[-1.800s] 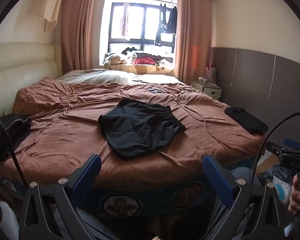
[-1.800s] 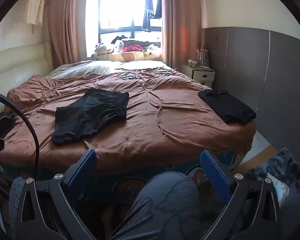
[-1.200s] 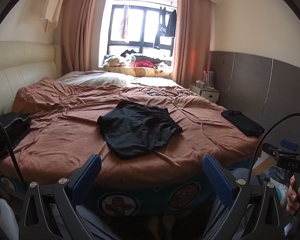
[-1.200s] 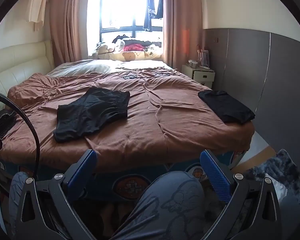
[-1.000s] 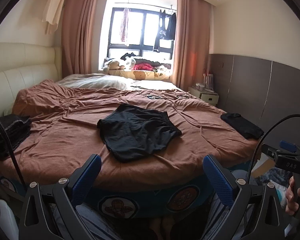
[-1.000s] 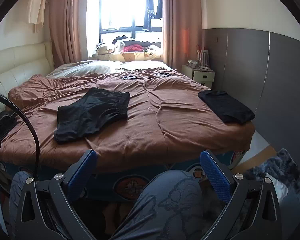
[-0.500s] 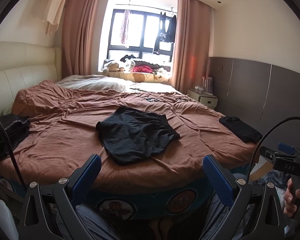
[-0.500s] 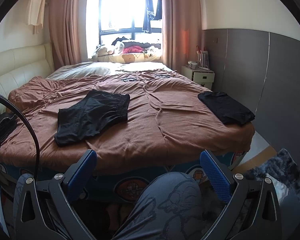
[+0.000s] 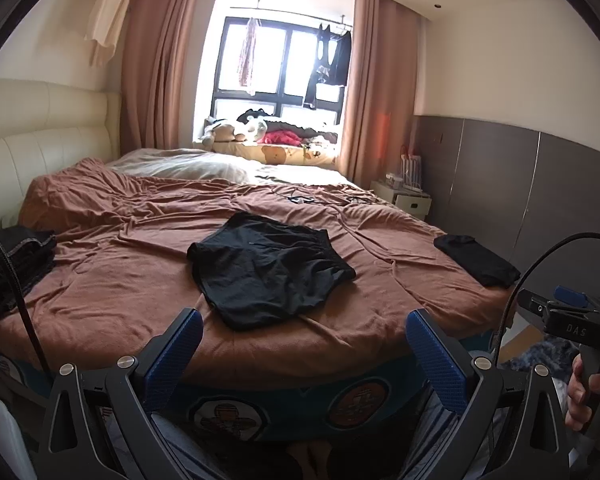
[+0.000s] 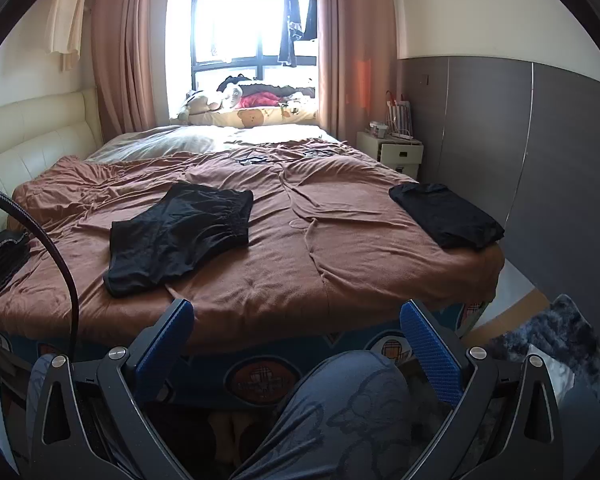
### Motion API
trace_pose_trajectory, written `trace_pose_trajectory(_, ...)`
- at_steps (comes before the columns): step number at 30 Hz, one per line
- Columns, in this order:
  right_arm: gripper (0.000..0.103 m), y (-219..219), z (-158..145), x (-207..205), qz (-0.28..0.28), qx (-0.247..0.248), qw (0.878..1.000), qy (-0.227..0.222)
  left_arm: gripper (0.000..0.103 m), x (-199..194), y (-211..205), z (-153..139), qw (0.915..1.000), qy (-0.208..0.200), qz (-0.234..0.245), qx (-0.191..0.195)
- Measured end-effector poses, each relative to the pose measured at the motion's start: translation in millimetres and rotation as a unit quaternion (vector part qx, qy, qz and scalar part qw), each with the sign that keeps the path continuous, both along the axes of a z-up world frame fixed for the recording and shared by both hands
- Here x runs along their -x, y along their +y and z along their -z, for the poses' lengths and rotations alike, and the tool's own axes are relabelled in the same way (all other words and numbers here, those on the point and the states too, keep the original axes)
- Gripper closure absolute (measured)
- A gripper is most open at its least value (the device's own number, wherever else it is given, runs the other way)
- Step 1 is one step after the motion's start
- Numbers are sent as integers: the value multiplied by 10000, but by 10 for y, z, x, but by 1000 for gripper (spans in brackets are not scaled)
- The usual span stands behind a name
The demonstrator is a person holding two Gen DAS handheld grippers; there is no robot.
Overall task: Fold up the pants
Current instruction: 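Move both tools toward the black pants on the bed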
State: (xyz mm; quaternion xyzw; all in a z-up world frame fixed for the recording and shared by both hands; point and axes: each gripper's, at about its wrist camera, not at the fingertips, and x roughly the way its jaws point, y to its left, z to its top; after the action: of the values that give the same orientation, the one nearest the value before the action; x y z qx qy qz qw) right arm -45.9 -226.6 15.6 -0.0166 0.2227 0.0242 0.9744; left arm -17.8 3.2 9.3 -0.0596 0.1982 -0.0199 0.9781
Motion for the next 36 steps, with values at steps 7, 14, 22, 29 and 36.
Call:
trace_pose_trajectory(7, 0, -1, -4, -59, 56, -22, 10000, 15, 1, -62, 28, 32, 9999, 76, 58, 76)
trace_pose_trajectory(14, 0, 4, 10, -125, 25, -36, 10000, 58, 1, -142, 102, 57, 9998, 144, 43, 161)
trace_pose_trajectory(22, 0, 25, 40, -246, 22, -58, 9999, 150, 1, -281, 212, 90, 9995, 228, -42, 236)
trace_pose_trajectory(29, 0, 37, 38, -379, 35, -100, 9997, 222, 1, -457, 303, 106, 9991, 308, -112, 275)
trace_pose_trajectory(36, 0, 53, 14, -590, 32, -152, 9994, 319, 1, -663, 406, 139, 9984, 432, -157, 339)
